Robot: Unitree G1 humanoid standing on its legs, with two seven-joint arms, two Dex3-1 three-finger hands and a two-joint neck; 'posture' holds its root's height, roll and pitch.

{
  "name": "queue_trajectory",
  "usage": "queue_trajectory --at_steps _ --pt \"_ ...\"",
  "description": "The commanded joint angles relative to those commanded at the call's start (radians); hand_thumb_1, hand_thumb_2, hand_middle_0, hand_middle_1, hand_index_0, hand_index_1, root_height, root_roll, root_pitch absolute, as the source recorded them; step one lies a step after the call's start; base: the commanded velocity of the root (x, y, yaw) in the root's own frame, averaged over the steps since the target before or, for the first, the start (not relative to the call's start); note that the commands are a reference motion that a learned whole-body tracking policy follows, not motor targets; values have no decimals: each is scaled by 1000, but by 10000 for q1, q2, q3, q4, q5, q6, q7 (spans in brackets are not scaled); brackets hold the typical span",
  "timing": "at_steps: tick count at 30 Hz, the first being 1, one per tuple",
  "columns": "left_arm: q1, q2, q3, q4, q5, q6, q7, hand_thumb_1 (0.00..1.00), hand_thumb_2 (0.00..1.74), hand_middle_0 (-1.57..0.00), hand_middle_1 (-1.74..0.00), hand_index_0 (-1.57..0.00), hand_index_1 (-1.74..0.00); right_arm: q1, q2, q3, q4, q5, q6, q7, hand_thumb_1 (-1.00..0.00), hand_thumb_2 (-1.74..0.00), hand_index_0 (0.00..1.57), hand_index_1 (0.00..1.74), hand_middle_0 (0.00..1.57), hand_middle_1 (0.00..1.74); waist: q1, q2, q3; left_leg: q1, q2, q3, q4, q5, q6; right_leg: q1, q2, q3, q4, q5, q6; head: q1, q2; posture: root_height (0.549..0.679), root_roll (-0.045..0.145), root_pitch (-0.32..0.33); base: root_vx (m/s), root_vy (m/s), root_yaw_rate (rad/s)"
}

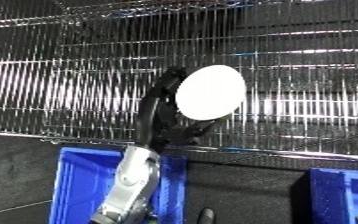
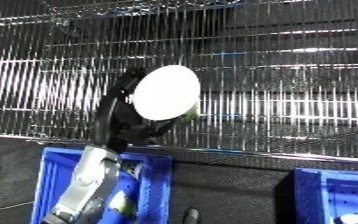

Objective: Pick up the object and place it into the box

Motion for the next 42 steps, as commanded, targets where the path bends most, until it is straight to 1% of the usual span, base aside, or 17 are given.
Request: queue_trajectory --at_steps 4,8,11,15,19,23,27,30,33,36,38,42 --pt "203 106 71 -123 -31 26 12 1000 1740 -1570 -1740 -1570 -1740 72 8 -75 22 -24 -23 -8 0 0 0 0 0 0 80 126 0 216 -64 -3 -225 76 -19 173 -54 -16 -134 -7 -3 75 -41 625 -3 142 -27 -9 57" --pt "644 300 246 -570 -164 -286 -55 1000 1740 -1570 -1740 -1570 -1740 235 4 -214 146 -46 -160 -78 0 0 0 0 0 0 261 328 0 422 -147 -26 -440 164 -44 349 -179 -88 -230 -33 -16 326 -269 627 5 136 -28 -17 111" --pt "1207 453 599 -1206 -216 -724 -15 1000 1740 -1570 -1740 -1570 -1740 477 -5 -384 205 -85 -318 -211 0 0 0 0 0 0 454 509 0 559 -247 -70 -540 192 -50 464 -289 -158 -237 -88 -43 584 -446 628 12 130 -13 -23 147" --pt "2338 661 1351 -2499 -355 -1220 103 1000 1740 -1570 -1740 -1570 -1740 874 -54 -737 231 12 -499 -324 0 0 0 0 0 0 783 780 0 700 -429 -160 -644 219 -42 594 -440 -279 -200 -187 -99 1060 -768 629 21 123 -11 -30 180" --pt "3677 760 2209 -3592 -245 -1735 414 1000 1740 -1570 -1740 -1570 -1740 1270 -77 -1144 417 154 -779 -297 0 0 0 0 0 0 1144 1044 0 766 -616 -261 -706 246 -29 712 -551 -425 -154 -282 -150 1452 -923 630 27 120 -16 -40 192" --pt "4852 786 2941 -3910 2 -2323 968 1000 1740 -1570 -1740 -1570 -1740 1598 -143 -1470 631 331 -1043 -131 0 0 0 0 0 0 1442 1235 0 825 -764 -368 -771 284 -15 845 -619 -568 -114 -387 -193 1486 -1009 630 30 116 -16 -41 150" --pt "5724 652 3564 -3423 -196 -2743 1714 1000 1740 -1570 -1740 -1570 -1740 1792 -197 -1705 840 460 -1209 80 0 0 0 0 0 0 1648 1350 0 891 -875 -466 -852 353 -5 979 -665 -686 -102 -483 -239 1059 -1273 631 32 111 -8 -35 114" --pt "6137 572 3990 -2589 -667 -2988 2259 1000 1740 -1570 -1740 -1570 -1740 1811 -213 -1765 990 566 -1267 166 0 0 0 0 0 0 1731 1395 0 963 -913 -520 -954 435 -18 1103 -675 -749 -140 -561 -284 408 -1462 631 35 107 -6 -30 95" --pt "6308 648 4323 -1598 -1479 -3036 2542 1000 1740 -1570 -1740 -1570 -1740 1827 -148 -1750 1147 649 -1366 218 0 0 0 0 0 0 1763 1395 0 1041 -914 -559 -1062 515 -32 1224 -682 -802 -173 -646 -325 -171 -1515 632 37 104 2 -28 73" --pt "6310 759 4637 -573 -2379 -2822 2504 1000 1740 -1570 -1740 -1570 -1740 1861 -55 -1683 1315 724 -1477 300 0 0 0 0 0 0 1750 1333 0 1097 -886 -578 -1139 568 -26 1293 -668 -835 -154 -739 -368 -757 -1607 632 37 102 7 -25 66" --pt "6271 805 4898 164 -3012 -2575 2272 1000 1740 -1570 -1740 -1570 -1740 1868 -10 -1613 1433 763 -1530 369 0 0 0 0 0 0 1720 1274 0 1116 -851 -579 -1167 596 -21 1310 -644 -834 -124 -795 -397 -1097 -1670 631 37 101 7 -13 43" --pt "6143 894 5312 1653 -4239 -1952 1419 800 1392 -1256 -1392 -1256 -1392 1831 24 -1497 1667 751 -1567 528 0 0 0 0 0 0 1624 1149 0 1111 -766 -568 -1203 664 -24 1304 -576 -798 -86 -850 -437 -1536 -1828 630 36 100 0 2 14"
